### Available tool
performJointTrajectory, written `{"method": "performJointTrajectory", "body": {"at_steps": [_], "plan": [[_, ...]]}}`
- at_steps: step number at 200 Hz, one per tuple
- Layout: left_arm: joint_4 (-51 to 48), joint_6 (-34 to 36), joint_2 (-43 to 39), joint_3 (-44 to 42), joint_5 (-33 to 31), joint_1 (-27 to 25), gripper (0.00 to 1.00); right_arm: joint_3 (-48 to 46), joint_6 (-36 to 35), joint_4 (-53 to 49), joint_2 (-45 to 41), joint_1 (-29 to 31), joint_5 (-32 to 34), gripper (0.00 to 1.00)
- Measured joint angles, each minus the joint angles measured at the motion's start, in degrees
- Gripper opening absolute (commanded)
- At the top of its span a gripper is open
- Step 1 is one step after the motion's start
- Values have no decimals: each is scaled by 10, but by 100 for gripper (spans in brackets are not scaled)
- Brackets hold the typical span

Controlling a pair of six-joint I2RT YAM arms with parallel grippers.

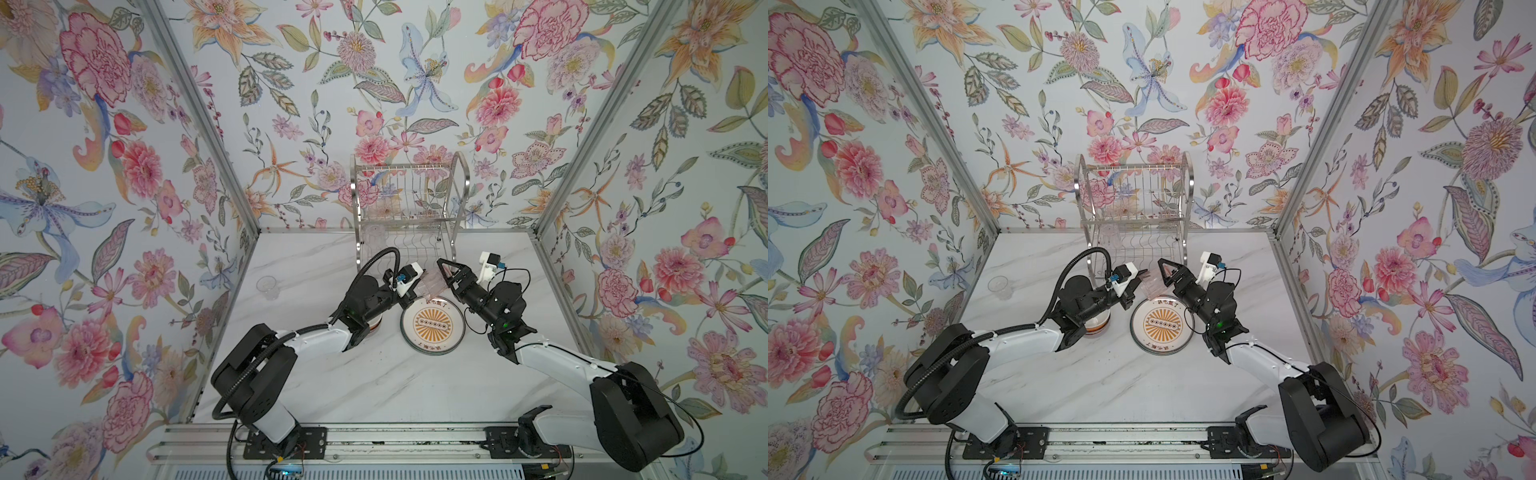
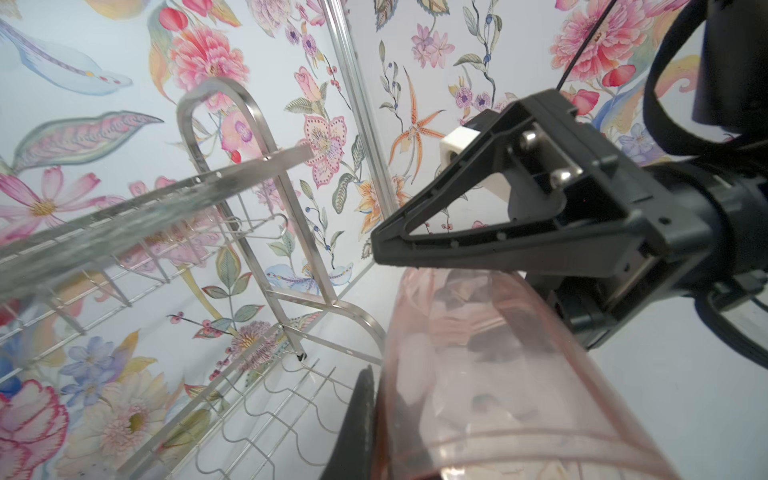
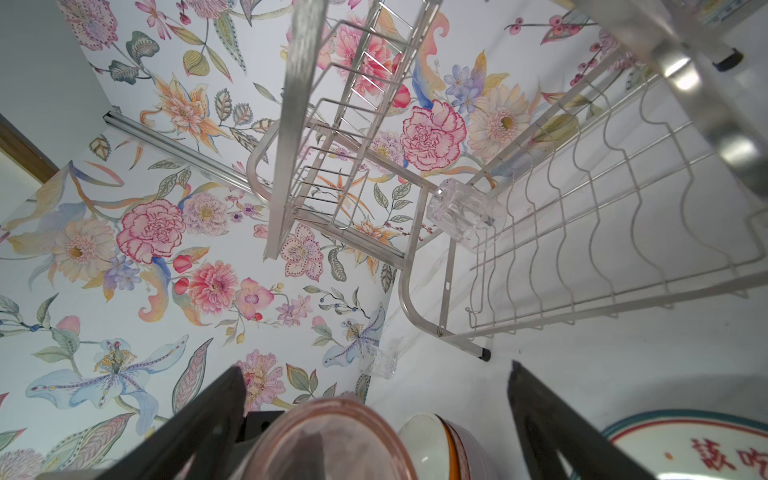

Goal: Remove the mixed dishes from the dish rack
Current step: 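Close the left gripper on the pink glass while the right gripper releases it, then carry the pink glass away with the left gripper while the right gripper withdraws, then lower the pink glass onto the table beside the clear glass with the left gripper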

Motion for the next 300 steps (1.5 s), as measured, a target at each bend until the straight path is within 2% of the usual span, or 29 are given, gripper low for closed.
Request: {"method": "performJointTrajectory", "body": {"at_steps": [51,90,115,154,183,228,300], "plan": [[-93,46,-123,-12,-83,0,0,46,-188,-89,-49,6,3,99],[-164,44,-209,-10,-154,11,0,46,-364,-148,-51,62,33,99],[-260,25,-229,33,-193,44,0,30,-454,-128,-52,91,48,99],[-428,-14,-231,116,-246,125,0,-3,-565,-92,-51,129,61,99],[-536,-43,-225,177,-264,180,0,-2,-628,-67,-36,149,55,99],[-705,-76,-152,299,-266,250,0,12,-697,-52,5,174,41,99],[-861,-69,-40,332,-258,359,0,13,-729,-22,35,223,47,99]]}}
